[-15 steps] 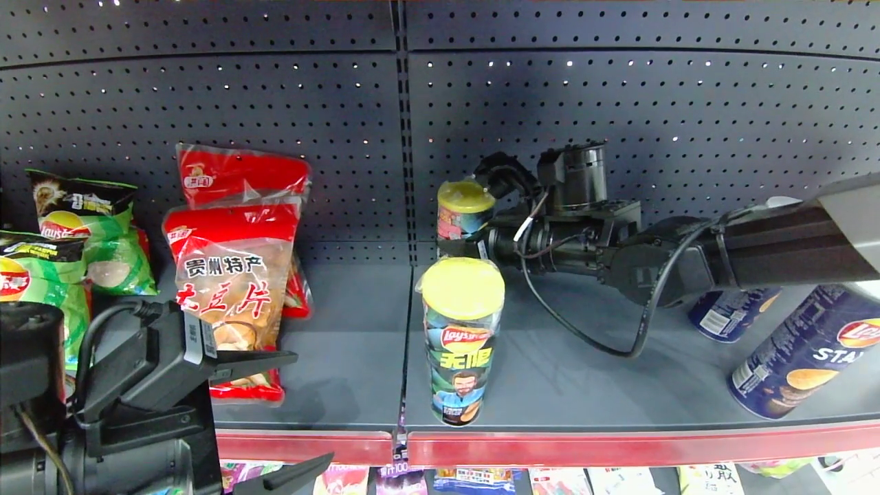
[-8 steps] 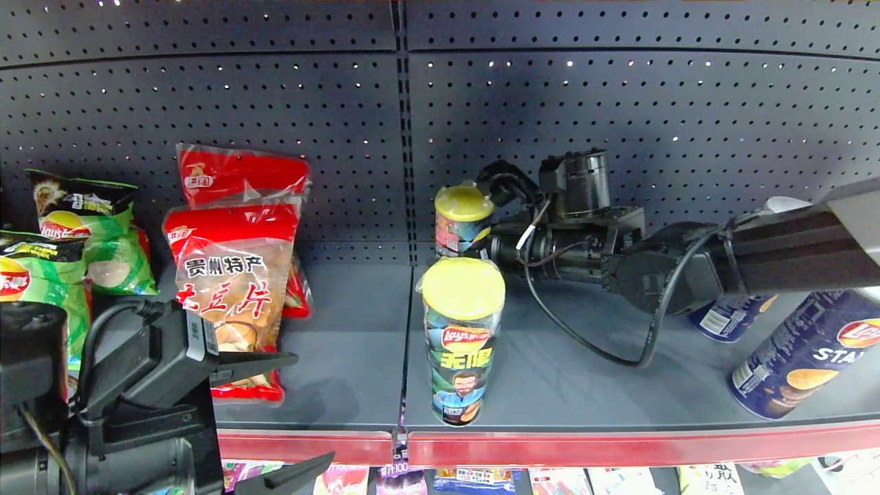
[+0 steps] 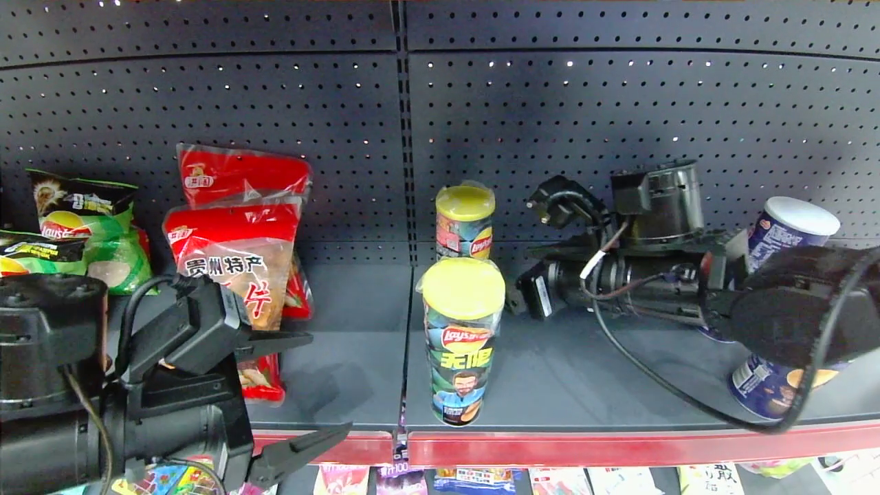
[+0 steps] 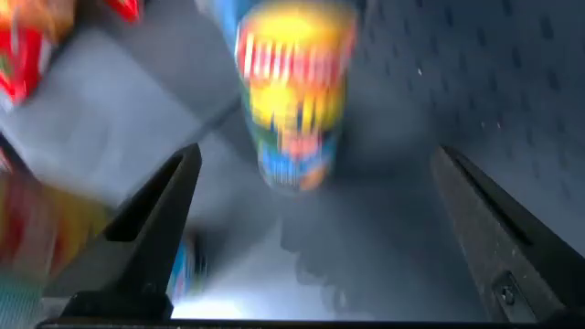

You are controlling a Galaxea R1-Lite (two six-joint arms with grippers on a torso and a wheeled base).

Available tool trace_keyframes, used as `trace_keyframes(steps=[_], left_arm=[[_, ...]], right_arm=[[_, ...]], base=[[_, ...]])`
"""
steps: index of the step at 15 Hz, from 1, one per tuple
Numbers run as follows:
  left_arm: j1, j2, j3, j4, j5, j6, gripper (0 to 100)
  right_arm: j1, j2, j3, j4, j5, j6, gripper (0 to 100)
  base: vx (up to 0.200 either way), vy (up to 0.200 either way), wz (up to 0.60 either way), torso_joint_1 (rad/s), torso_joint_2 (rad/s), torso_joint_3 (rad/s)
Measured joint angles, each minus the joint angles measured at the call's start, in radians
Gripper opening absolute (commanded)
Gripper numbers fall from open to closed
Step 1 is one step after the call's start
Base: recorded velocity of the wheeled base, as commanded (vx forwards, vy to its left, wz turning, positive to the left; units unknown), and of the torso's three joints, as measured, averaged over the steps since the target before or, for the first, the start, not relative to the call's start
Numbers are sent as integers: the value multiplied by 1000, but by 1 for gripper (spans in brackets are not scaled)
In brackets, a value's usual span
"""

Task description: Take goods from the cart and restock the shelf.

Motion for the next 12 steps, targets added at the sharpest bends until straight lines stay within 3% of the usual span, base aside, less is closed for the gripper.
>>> trace_keyframes(steps=[9,12], left_arm=[[-41,143,-69,-2,55,15,100],[-42,197,-105,-2,58,47,100]], right_arm=[[45,-461,361,0,-4,1,100],[77,-645,433,1,-8,-1,100]], base=[[0,0,0,0,0,0],[0,0,0,0,0,0]])
